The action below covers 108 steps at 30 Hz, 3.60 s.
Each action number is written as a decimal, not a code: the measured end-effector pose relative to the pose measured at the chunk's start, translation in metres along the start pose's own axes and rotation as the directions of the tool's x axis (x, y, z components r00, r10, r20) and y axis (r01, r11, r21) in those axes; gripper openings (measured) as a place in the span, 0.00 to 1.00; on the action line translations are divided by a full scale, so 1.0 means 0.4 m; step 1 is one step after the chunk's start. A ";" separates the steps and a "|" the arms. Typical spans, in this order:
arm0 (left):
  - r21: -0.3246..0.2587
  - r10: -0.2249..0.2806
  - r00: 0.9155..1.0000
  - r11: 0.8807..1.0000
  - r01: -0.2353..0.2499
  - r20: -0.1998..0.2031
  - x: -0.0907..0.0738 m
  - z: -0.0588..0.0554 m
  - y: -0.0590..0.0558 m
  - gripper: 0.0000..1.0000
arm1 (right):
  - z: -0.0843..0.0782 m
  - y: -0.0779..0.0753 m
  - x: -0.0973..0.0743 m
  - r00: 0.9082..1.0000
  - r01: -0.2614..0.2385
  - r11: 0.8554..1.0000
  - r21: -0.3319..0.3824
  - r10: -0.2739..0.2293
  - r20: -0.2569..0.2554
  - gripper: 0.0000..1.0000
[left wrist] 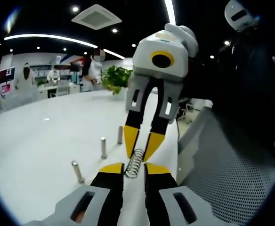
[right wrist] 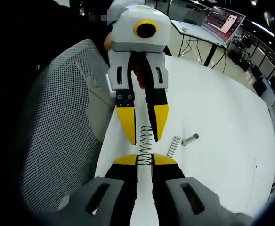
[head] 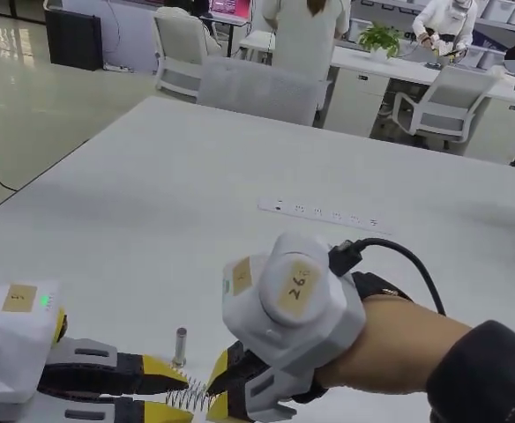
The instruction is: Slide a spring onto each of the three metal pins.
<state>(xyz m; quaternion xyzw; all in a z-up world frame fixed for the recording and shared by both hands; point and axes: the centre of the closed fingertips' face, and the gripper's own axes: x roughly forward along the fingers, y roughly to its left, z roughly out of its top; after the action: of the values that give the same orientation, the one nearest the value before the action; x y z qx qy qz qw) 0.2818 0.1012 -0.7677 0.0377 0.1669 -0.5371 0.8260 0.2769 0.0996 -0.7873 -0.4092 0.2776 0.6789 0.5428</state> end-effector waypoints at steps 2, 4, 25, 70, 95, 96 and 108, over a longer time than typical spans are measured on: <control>0.001 0.001 1.000 1.000 -0.001 0.000 0.000 0.000 0.000 0.08 | 0.000 0.001 0.000 1.000 0.001 1.000 -0.005 -0.001 0.001 0.07; -0.001 0.000 1.000 1.000 -0.001 -0.001 0.000 -0.001 0.000 0.06 | 0.000 0.003 0.001 1.000 -0.003 1.000 -0.009 0.003 0.001 0.07; -0.037 -0.027 0.999 0.999 0.028 0.024 -0.006 0.010 -0.010 0.02 | -0.005 -0.002 0.006 1.000 -0.007 0.999 0.051 0.006 0.007 0.12; -0.036 -0.031 0.999 0.999 0.032 0.024 -0.002 0.007 -0.012 0.04 | 0.064 0.006 -0.032 0.997 0.005 0.998 0.055 -0.009 0.080 0.08; -0.044 -0.021 1.000 0.999 0.022 0.012 0.000 -0.001 -0.008 0.08 | 0.090 0.000 -0.030 0.998 0.019 1.000 0.017 -0.020 0.067 0.08; -0.045 -0.020 1.000 0.999 0.021 0.012 -0.001 -0.002 -0.007 0.09 | 0.087 -0.001 -0.031 0.998 0.020 1.000 0.019 -0.021 0.065 0.08; -0.072 0.049 0.999 0.996 -0.047 0.023 -0.017 -0.011 0.029 0.27 | 0.046 -0.017 -0.038 0.999 0.043 0.998 0.040 -0.044 0.022 0.08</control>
<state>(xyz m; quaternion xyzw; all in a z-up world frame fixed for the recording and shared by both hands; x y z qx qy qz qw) 0.2886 0.1131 -0.7711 0.0053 0.1747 -0.5110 0.8416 0.2801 0.1088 -0.7642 -0.3965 0.2760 0.6659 0.5685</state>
